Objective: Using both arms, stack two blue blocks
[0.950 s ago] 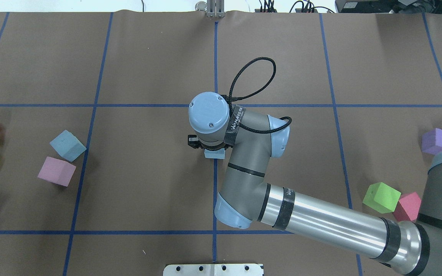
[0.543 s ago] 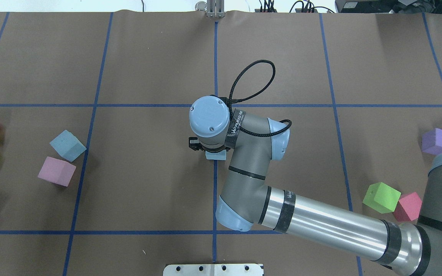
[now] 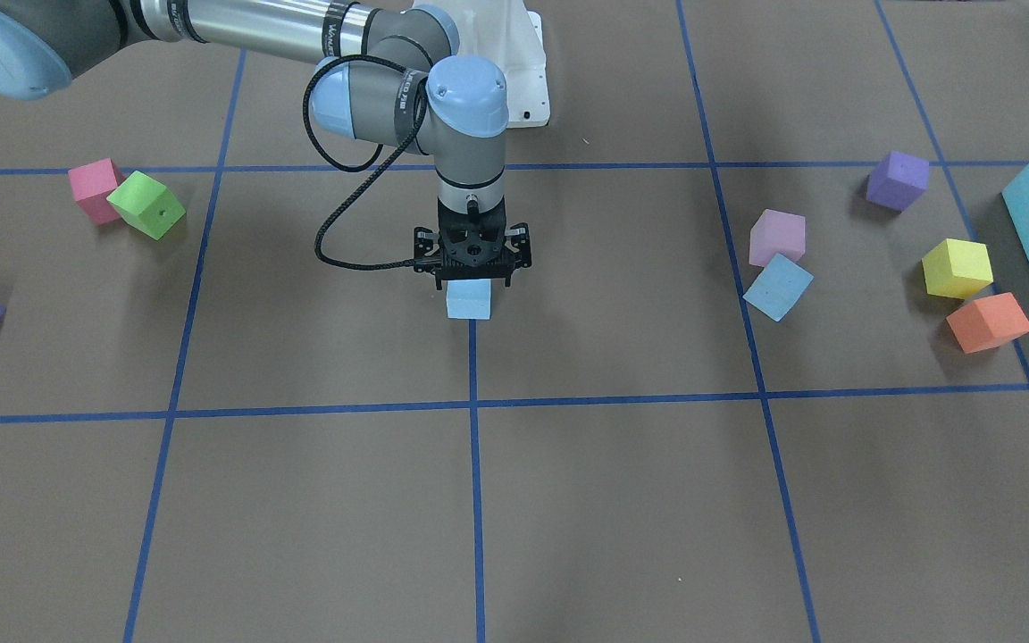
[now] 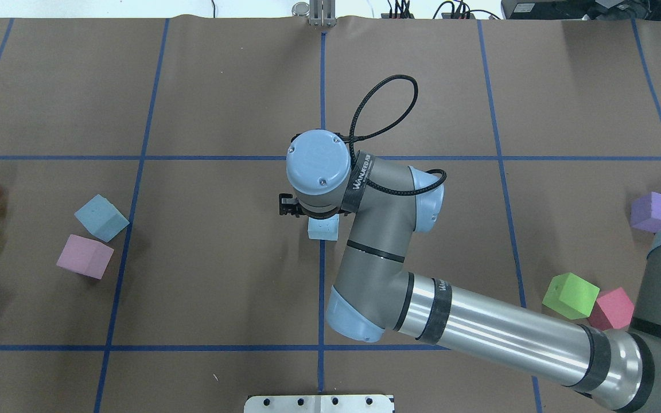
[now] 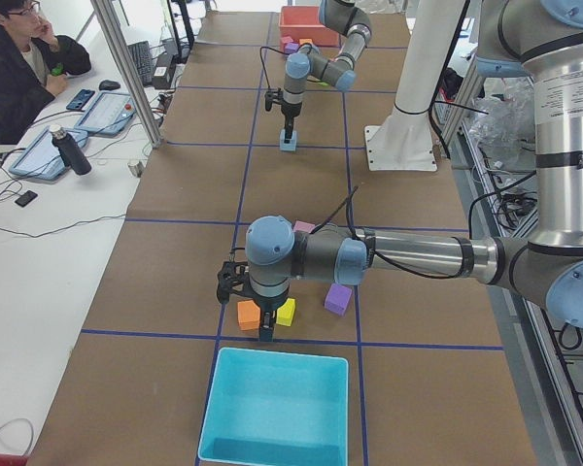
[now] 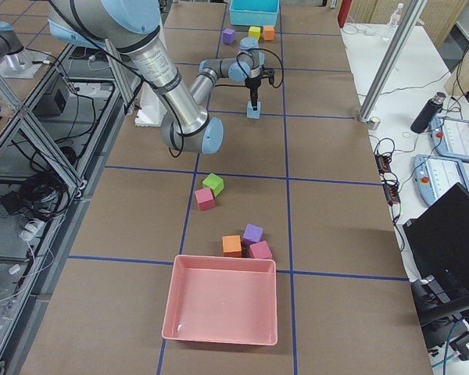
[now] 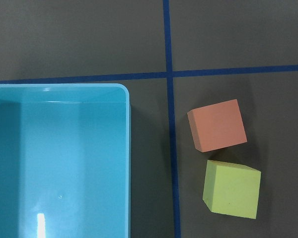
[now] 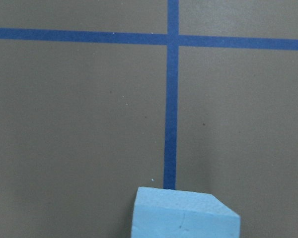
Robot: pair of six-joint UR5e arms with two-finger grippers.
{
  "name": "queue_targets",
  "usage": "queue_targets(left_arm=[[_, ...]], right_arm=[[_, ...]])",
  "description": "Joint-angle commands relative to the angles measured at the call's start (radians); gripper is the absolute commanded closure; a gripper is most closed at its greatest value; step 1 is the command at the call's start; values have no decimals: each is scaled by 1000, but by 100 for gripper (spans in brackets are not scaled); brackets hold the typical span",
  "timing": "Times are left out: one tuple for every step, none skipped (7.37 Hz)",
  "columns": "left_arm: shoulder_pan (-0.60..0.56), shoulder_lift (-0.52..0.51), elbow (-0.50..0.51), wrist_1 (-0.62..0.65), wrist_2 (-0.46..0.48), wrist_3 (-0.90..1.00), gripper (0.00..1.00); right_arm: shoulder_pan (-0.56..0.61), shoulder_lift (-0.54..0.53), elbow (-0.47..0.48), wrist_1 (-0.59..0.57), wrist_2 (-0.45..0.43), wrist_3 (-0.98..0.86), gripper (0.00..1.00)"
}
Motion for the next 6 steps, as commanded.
queue_targets(left_arm=[[0, -24, -14, -24, 6, -5, 2], [0, -55, -19, -46, 8, -8, 2], [0, -94, -40, -60, 0, -8, 2], [0, -169, -42, -151, 2, -5, 2], [8, -240, 1, -328, 3, -11, 2], [46, -253, -1, -392, -1, -24, 2]], right_arm=[[135, -83, 214, -118, 129, -67, 0], [230, -114, 264, -160, 215, -99, 0], [327, -154, 267, -161, 277, -179, 0], [434, -203, 267, -158, 303, -305, 0], [529, -258, 270, -155, 335, -439, 0], [612, -315, 272, -154, 396, -553, 0]])
